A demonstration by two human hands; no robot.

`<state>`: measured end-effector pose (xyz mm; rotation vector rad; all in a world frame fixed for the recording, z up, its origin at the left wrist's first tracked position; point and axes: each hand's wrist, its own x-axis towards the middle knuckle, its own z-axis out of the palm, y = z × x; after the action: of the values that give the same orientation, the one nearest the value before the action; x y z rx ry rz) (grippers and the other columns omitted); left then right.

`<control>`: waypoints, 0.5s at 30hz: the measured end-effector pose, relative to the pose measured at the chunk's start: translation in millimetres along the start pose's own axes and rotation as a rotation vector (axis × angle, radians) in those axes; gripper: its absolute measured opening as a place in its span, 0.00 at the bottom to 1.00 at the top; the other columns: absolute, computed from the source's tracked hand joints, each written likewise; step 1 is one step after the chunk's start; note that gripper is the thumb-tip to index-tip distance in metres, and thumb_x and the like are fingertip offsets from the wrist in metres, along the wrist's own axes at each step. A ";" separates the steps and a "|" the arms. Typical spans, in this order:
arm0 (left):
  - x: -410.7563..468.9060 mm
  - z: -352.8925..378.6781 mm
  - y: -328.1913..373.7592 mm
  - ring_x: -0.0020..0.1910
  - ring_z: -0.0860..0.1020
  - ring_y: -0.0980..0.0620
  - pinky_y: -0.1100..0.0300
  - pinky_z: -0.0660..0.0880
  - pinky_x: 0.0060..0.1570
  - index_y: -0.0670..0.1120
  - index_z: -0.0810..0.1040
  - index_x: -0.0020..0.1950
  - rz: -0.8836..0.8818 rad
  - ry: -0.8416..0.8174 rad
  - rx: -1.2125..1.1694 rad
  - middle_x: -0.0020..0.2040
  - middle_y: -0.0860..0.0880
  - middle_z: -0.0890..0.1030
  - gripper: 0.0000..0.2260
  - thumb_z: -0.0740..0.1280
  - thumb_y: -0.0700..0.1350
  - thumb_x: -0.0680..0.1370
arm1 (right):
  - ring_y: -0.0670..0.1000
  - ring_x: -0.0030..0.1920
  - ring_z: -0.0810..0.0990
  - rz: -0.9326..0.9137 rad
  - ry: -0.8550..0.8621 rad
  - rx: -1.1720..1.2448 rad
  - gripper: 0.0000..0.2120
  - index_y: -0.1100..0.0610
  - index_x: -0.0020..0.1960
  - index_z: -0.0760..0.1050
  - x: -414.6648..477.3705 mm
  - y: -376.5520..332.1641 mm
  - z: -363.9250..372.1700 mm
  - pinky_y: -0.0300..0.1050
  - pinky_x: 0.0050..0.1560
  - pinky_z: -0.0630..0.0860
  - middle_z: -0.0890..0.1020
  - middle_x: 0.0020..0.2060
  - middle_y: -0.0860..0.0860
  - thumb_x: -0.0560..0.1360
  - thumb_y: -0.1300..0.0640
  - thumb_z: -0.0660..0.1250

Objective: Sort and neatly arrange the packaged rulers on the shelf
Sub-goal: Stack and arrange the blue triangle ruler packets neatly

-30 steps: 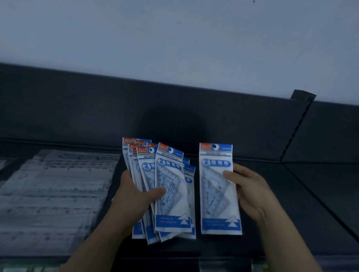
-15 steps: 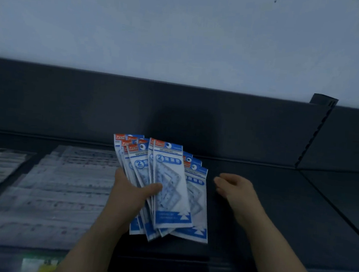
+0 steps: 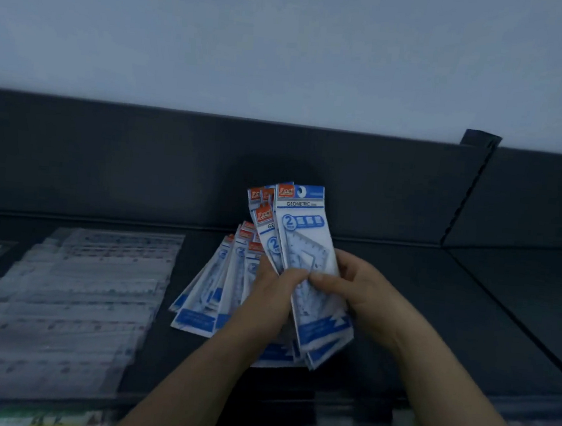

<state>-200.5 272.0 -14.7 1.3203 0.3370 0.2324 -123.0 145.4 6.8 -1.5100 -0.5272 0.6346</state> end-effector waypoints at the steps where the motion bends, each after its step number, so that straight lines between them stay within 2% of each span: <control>1: 2.4 4.6 0.1 0.57 0.80 0.50 0.48 0.77 0.58 0.58 0.67 0.68 0.029 -0.019 -0.002 0.62 0.51 0.79 0.22 0.67 0.52 0.75 | 0.58 0.51 0.83 -0.008 -0.003 -0.032 0.23 0.59 0.61 0.75 -2.8 -6.4 -9.9 0.54 0.53 0.79 0.84 0.52 0.56 0.67 0.60 0.73; 3: 6.9 11.2 8.3 0.58 0.79 0.54 0.52 0.74 0.60 0.58 0.65 0.69 0.138 0.006 0.005 0.63 0.53 0.78 0.27 0.71 0.53 0.73 | 0.55 0.51 0.84 -0.052 -0.014 -0.205 0.22 0.56 0.61 0.74 -9.9 -24.6 -32.5 0.52 0.51 0.80 0.84 0.52 0.53 0.68 0.63 0.73; 4: 10.3 13.3 15.2 0.59 0.78 0.55 0.55 0.73 0.61 0.56 0.62 0.72 0.206 0.064 0.043 0.65 0.54 0.76 0.33 0.73 0.54 0.72 | 0.53 0.51 0.84 -0.095 -0.010 -0.348 0.22 0.53 0.61 0.74 -12.4 -34.1 -46.8 0.51 0.52 0.80 0.84 0.52 0.52 0.69 0.64 0.74; 6: 19.6 16.7 28.7 0.67 0.69 0.56 0.57 0.67 0.65 0.56 0.52 0.76 0.343 0.194 0.203 0.70 0.54 0.66 0.48 0.75 0.58 0.63 | 0.46 0.50 0.83 -0.190 0.025 -0.694 0.23 0.49 0.60 0.74 -16.0 -54.8 -74.2 0.48 0.53 0.79 0.83 0.51 0.47 0.69 0.62 0.75; 8: 30.8 26.6 34.3 0.69 0.63 0.58 0.59 0.64 0.68 0.56 0.49 0.77 0.450 0.175 0.382 0.71 0.55 0.62 0.55 0.78 0.58 0.58 | 0.42 0.49 0.80 -0.241 0.055 -1.030 0.24 0.45 0.60 0.73 -14.9 -66.0 -95.3 0.44 0.53 0.78 0.81 0.51 0.41 0.68 0.58 0.75; 10: 43.4 41.5 30.2 0.66 0.68 0.58 0.61 0.68 0.64 0.58 0.50 0.77 0.432 0.029 0.590 0.69 0.55 0.66 0.55 0.82 0.53 0.60 | 0.42 0.50 0.78 -0.196 0.038 -1.268 0.24 0.41 0.60 0.72 -11.7 -60.7 -107.0 0.44 0.52 0.76 0.79 0.52 0.39 0.67 0.54 0.75; 12: 53.0 55.6 18.9 0.57 0.74 0.58 0.69 0.72 0.53 0.56 0.56 0.76 0.326 -0.111 0.822 0.64 0.54 0.73 0.48 0.81 0.48 0.63 | 0.44 0.51 0.78 -0.122 -0.016 -1.374 0.24 0.39 0.59 0.71 -7.6 -40.4 -116.1 0.46 0.51 0.77 0.79 0.52 0.39 0.65 0.51 0.74; 15: 63.4 65.4 3.1 0.47 0.77 0.58 0.69 0.72 0.41 0.51 0.72 0.66 0.241 -0.099 1.013 0.56 0.52 0.79 0.31 0.79 0.46 0.65 | 0.43 0.48 0.79 -0.073 0.026 -1.349 0.25 0.38 0.58 0.70 -10.3 -17.0 -136.9 0.46 0.48 0.79 0.80 0.50 0.40 0.63 0.46 0.73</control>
<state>-117.3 236.0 -4.9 2.3706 0.2053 0.1985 -37.3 38.1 23.5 -2.7161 -1.0918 0.1271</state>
